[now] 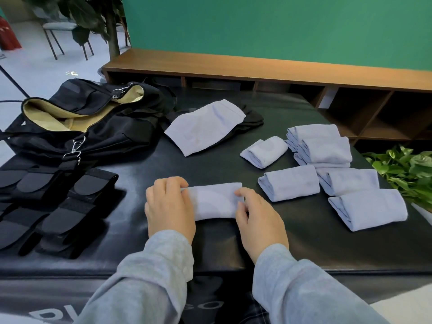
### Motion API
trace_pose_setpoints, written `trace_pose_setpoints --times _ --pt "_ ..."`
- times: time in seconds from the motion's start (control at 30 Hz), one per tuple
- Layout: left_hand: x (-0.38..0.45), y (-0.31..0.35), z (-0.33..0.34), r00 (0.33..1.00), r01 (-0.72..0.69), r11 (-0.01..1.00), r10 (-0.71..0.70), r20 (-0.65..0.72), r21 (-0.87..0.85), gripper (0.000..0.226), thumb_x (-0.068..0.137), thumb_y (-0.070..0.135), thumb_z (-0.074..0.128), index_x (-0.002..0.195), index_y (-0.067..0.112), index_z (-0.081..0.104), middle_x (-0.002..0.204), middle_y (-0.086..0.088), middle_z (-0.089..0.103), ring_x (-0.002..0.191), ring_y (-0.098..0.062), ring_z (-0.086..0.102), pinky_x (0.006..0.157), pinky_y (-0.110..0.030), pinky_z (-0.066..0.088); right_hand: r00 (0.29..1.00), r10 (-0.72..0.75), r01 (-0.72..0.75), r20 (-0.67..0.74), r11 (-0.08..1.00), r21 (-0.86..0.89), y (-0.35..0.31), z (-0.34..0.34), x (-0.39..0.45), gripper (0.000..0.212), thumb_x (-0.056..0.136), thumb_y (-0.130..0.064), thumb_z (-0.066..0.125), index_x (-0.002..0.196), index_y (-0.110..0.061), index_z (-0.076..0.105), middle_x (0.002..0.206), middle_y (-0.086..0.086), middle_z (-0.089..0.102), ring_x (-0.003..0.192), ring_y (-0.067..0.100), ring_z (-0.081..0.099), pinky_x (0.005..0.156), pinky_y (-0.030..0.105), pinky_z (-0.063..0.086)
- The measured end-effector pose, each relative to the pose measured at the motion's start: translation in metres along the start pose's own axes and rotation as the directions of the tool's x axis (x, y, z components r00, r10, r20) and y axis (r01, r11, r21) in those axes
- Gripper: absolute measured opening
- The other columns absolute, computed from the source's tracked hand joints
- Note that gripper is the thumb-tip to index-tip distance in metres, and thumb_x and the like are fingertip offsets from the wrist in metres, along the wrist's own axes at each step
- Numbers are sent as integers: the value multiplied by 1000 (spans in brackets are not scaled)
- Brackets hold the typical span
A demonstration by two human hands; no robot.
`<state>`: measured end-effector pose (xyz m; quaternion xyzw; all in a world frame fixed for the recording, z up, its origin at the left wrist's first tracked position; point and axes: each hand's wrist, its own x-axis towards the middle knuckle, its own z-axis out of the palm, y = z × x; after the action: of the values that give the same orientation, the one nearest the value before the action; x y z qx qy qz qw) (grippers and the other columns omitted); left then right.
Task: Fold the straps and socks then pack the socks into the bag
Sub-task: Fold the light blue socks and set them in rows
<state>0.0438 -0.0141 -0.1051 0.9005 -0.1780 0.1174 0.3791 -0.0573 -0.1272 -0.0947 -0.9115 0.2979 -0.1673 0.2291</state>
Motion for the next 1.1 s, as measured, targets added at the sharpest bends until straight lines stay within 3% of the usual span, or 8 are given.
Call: trace_pose_setpoints --times 0.07,0.13,0.3,0.43,0.63,0.83,0.97,1.1 --pt "-2 -4 3 986 -166 986 166 4 12 39 72 -11 47 89 20 64 97 6 53 100 -18 37 81 -31 25 1000 -9 9 7 1000 -24 0 1 0 34 97 -25 36 129 -33 45 107 -7 56 101 15 51 85 27 38" --pt "-4 -5 3 965 -255 967 255 62 -2 39 67 -2 41 81 25 65 90 17 54 98 -11 38 83 -28 21 1000 -6 7 18 999 -43 1 1 1 37 97 -24 35 131 -33 45 104 -8 53 101 15 50 84 26 37" --pt "-1 2 -1 967 -166 986 161 199 9 18 86 29 43 82 38 59 85 25 44 96 2 30 78 -19 15 999 -20 25 45 995 -97 1 1 1 40 97 -21 33 133 -34 43 97 -9 42 100 14 45 83 25 35" --pt "-1 5 -2 964 -133 991 123 236 27 10 87 33 49 82 37 56 92 21 45 96 1 28 83 -21 20 999 -27 30 30 994 -104 3 2 0 40 97 -18 34 132 -32 45 112 -9 45 109 13 38 84 22 35" --pt "-6 -1 2 989 -112 993 108 103 30 13 90 23 51 90 22 64 103 10 47 103 -14 36 84 -26 27 1000 6 -7 -10 998 -69 5 3 0 36 95 -14 37 125 -28 50 123 -13 43 116 8 36 83 20 35" --pt "-22 1 1 983 -105 988 87 161 110 20 94 29 46 107 29 61 133 1 41 120 -23 35 101 -35 23 983 124 -97 -134 976 196 7 2 -2 20 91 -10 44 93 -26 55 98 -15 45 98 7 46 71 15 31" --pt "-28 5 0 973 -160 981 139 182 105 19 93 30 49 106 27 63 133 -4 41 116 -27 40 99 -40 29 884 341 -125 -319 830 543 13 -6 -13 32 83 3 47 76 -27 52 87 -12 49 81 14 51 74 21 38" --pt "-34 13 -2 948 -179 982 157 278 55 23 93 36 43 108 32 59 129 6 32 114 -17 33 90 -34 38 909 281 -88 -309 852 516 28 -15 -34 38 82 6 48 75 -32 51 88 -15 49 86 8 51 76 17 39"
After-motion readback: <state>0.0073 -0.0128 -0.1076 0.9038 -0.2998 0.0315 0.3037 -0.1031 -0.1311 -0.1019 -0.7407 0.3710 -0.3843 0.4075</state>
